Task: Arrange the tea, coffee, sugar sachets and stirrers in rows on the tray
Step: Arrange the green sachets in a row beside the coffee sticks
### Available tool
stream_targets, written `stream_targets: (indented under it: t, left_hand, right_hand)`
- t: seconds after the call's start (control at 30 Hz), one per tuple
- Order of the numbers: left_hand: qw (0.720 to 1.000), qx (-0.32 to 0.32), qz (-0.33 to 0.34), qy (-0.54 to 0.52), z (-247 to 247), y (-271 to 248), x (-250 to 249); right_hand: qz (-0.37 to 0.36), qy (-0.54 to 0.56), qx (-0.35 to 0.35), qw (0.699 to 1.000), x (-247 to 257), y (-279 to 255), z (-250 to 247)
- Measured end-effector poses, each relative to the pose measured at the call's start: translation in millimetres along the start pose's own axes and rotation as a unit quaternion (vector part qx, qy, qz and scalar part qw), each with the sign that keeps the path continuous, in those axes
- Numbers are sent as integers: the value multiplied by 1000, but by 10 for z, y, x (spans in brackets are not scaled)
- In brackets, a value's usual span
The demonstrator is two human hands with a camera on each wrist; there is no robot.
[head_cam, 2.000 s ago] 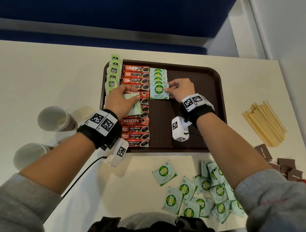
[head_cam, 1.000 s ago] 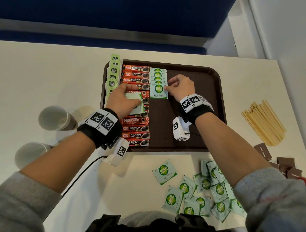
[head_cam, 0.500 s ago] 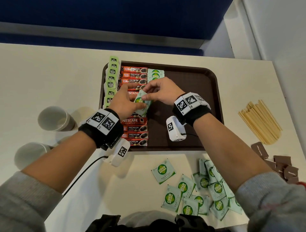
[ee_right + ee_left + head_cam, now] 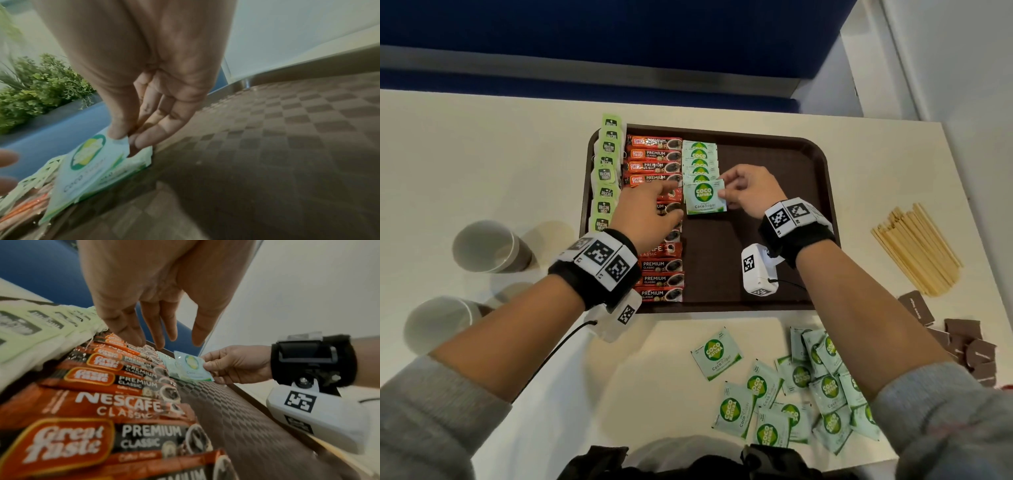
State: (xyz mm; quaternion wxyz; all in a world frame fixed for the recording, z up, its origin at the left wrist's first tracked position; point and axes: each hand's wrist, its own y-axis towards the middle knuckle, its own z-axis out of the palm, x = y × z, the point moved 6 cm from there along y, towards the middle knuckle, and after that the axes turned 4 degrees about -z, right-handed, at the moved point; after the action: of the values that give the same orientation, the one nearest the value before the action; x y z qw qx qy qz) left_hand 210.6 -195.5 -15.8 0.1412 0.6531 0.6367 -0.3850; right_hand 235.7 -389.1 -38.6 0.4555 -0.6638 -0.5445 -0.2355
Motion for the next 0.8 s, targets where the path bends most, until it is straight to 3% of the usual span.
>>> stream_targets:
  t: [0.1, 0.23, 0.5, 0.8]
  left_hand:
    - [991, 35, 26, 123, 113, -21, -83]
    - [977, 56, 33, 204, 205, -85, -170]
    - [953, 122, 29, 275, 363, -99, -183]
    - [944, 144, 24, 295, 421, -79, -172]
  right_hand:
    - [14, -10, -18, 1000, -77, 4, 15]
    - [20, -14, -53, 998, -112, 23, -9]
    - [5, -28, -81, 996, -102, 29, 11]
    - [-4, -47, -97, 994, -82, 42, 29]
